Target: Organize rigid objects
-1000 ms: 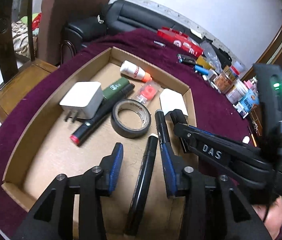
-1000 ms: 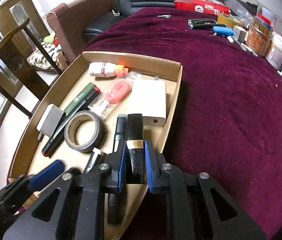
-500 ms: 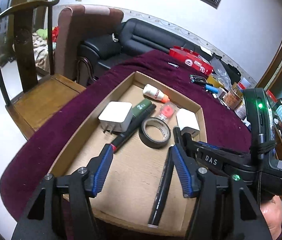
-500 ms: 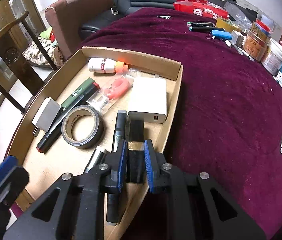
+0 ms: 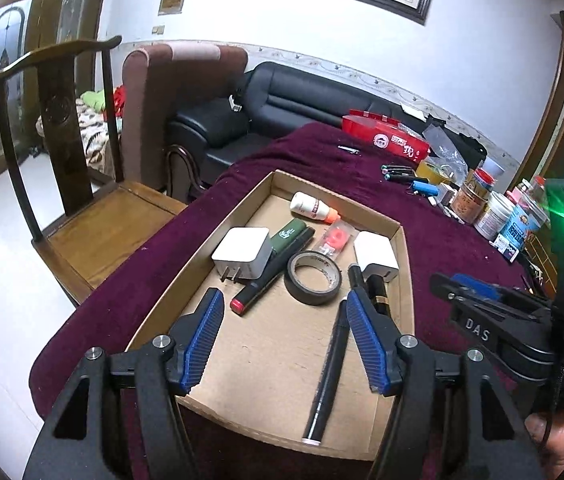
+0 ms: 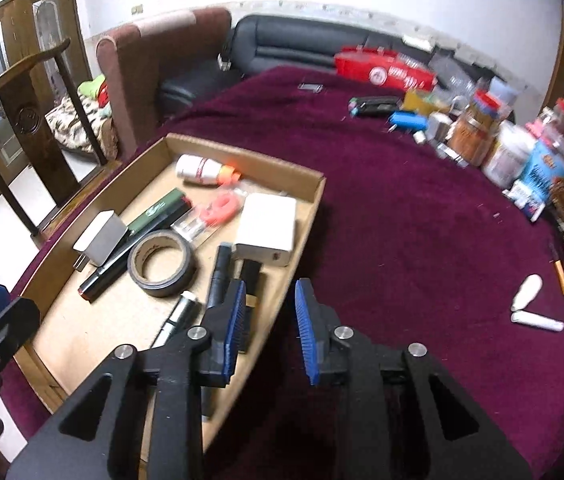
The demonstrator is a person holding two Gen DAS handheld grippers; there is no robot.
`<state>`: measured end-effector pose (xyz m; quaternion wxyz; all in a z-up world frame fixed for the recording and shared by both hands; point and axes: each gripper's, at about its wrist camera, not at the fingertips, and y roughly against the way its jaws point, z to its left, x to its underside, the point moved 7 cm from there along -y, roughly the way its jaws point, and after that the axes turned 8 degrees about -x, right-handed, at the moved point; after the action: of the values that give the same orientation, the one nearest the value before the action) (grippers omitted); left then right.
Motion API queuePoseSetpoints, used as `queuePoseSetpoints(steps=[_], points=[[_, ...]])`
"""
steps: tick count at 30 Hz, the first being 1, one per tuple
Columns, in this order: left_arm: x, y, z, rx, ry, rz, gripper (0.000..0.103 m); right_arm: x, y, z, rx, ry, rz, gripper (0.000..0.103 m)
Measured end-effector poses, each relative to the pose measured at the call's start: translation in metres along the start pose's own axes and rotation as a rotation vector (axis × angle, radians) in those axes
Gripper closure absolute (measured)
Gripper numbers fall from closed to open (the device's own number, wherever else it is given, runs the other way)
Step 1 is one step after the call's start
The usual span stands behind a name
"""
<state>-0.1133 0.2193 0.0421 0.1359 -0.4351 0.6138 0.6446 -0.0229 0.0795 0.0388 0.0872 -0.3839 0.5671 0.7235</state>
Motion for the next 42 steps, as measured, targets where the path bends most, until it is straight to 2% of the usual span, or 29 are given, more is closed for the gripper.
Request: queuePoseSetpoints(steps=[9, 23, 27, 30, 38, 42], points=[[0.007, 0.017, -0.036, -0.003, -0.086, -0.027, 0.045, 0.010, 0.024, -0.037, 0.101, 0.034, -0.063, 0.080], [0.024, 0.025, -0.117, 0.000, -0.245, -0.014, 0.045, 0.042, 0.047, -0.143, 0.175, -0.092, -0.093, 0.080], [0.028, 0.024, -0.150, 0.030, -0.304, 0.013, 0.045, 0.050, 0.051, -0.175, 0.192, -0.123, -0.091, 0.080], [0.030, 0.022, -0.175, 0.072, -0.333, 0.051, 0.045, 0.056, 0.055, -0.209, 0.183, -0.184, -0.091, 0.080], [0.039, -0.003, -0.266, 0.151, -0.443, 0.161, 0.045, 0.084, 0.078, -0.355, 0.227, -0.505, -0.140, 0.080], [0.045, -0.026, -0.315, 0.212, -0.481, 0.234, 0.045, 0.101, 0.086, -0.398, 0.220, -0.603, -0.185, 0.080]])
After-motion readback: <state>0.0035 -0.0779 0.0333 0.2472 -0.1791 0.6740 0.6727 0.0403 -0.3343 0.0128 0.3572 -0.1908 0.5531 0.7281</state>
